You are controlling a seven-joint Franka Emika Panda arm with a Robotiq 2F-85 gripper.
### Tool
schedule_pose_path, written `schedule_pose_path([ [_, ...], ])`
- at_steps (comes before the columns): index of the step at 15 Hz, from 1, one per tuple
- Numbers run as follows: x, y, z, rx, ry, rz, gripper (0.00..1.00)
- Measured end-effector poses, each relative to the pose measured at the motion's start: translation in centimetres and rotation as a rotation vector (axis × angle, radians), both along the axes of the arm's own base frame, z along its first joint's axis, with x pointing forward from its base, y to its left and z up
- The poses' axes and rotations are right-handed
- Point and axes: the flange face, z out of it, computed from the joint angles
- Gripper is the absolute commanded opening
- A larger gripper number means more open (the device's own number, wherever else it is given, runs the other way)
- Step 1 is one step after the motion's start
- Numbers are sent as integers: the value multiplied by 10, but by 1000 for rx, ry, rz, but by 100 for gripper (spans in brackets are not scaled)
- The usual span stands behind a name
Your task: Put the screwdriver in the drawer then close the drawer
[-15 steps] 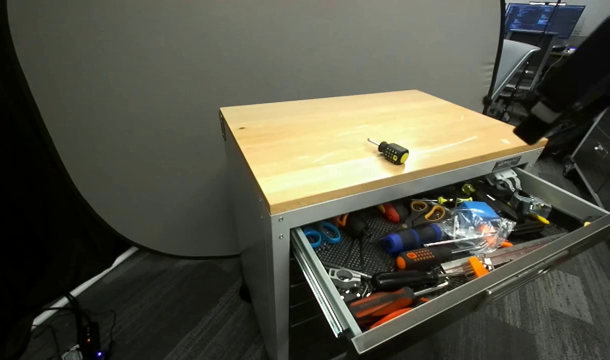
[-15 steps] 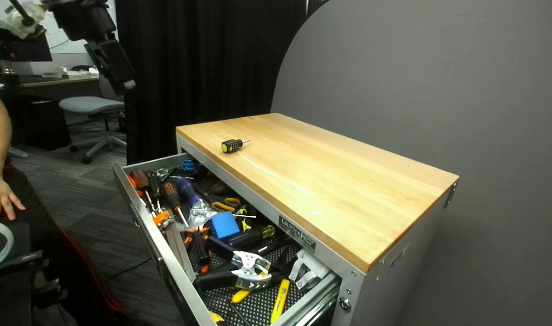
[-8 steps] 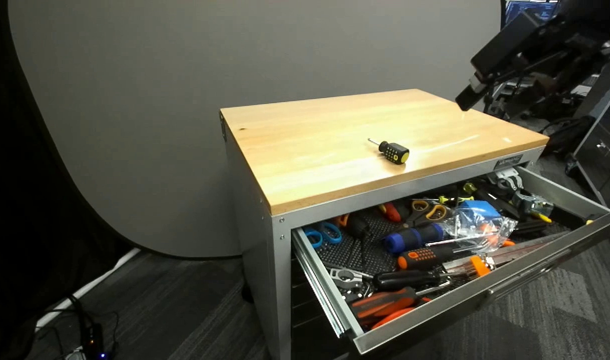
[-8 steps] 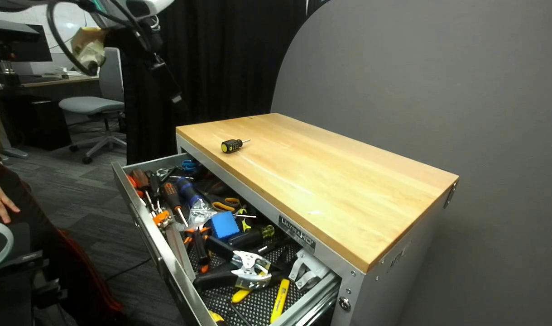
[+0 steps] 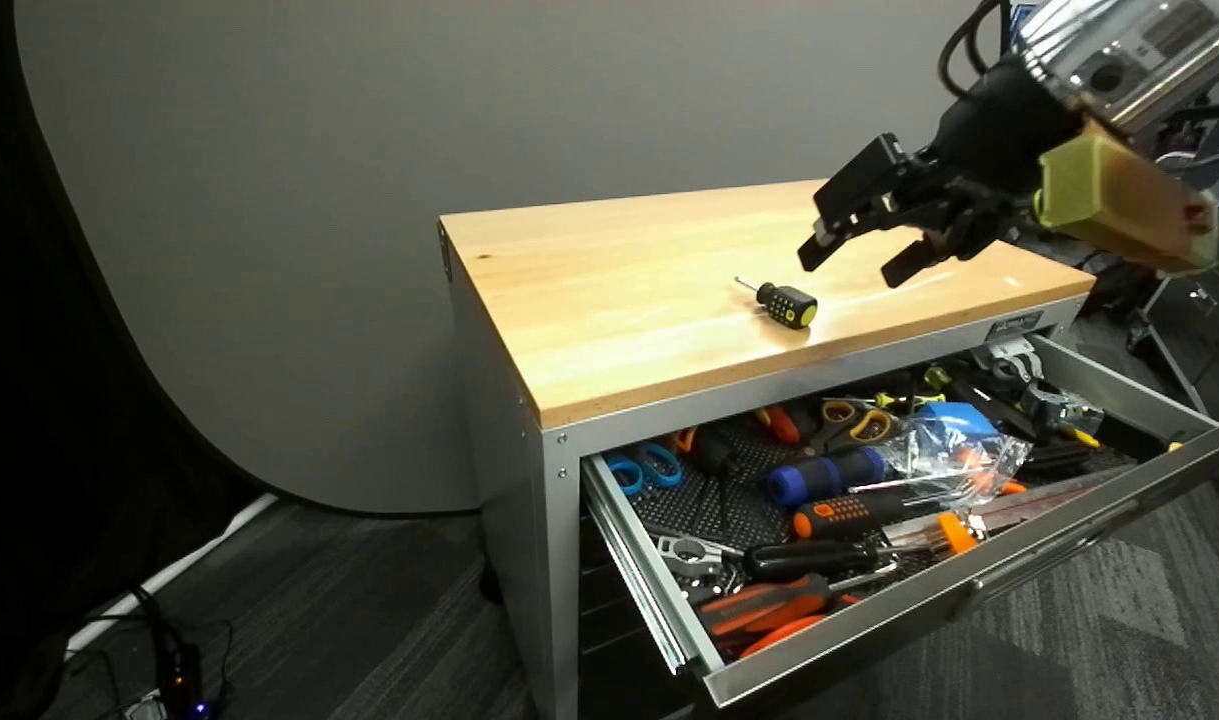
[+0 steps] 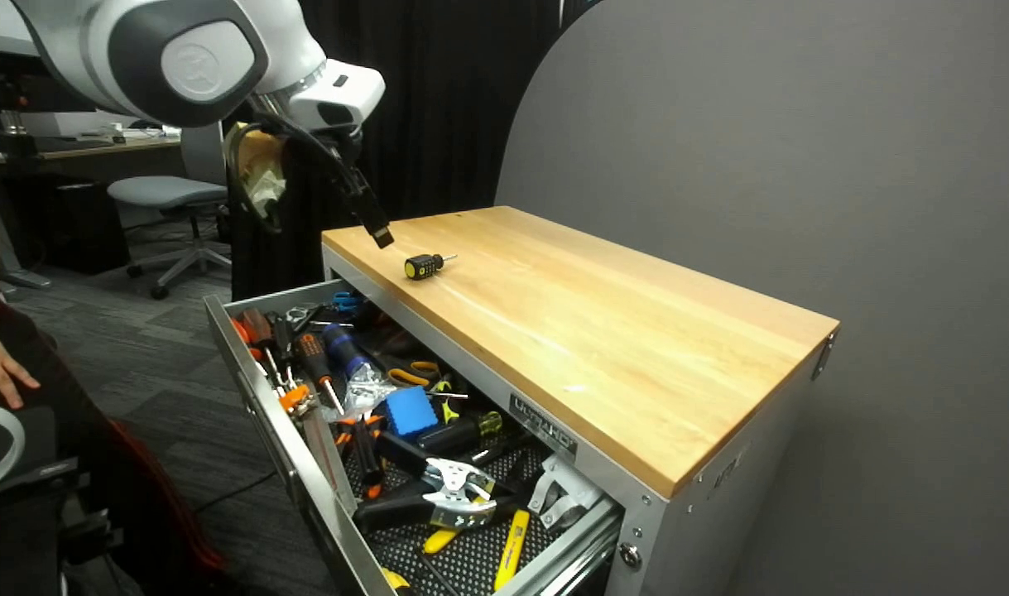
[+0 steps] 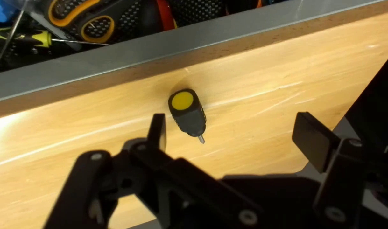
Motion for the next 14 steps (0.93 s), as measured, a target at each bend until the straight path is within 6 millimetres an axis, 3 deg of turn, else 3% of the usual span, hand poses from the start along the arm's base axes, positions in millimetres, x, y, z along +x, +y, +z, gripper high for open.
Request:
schedule_pose_path([
  [6,47,-16,-31,-49,-44,27,100],
  [7,54,-18,-33,-56,-53,24,86],
  [8,59,-18,-36,-63,-57,23,81],
  [9,64,-17,-40,-69,-58,25,91],
  [10,66,-13,-44,-74,-56,30,60],
  [12,69,-5,-54,-85,-46,44,53],
  [14,70,-1,-61,-96,-40,50,36],
])
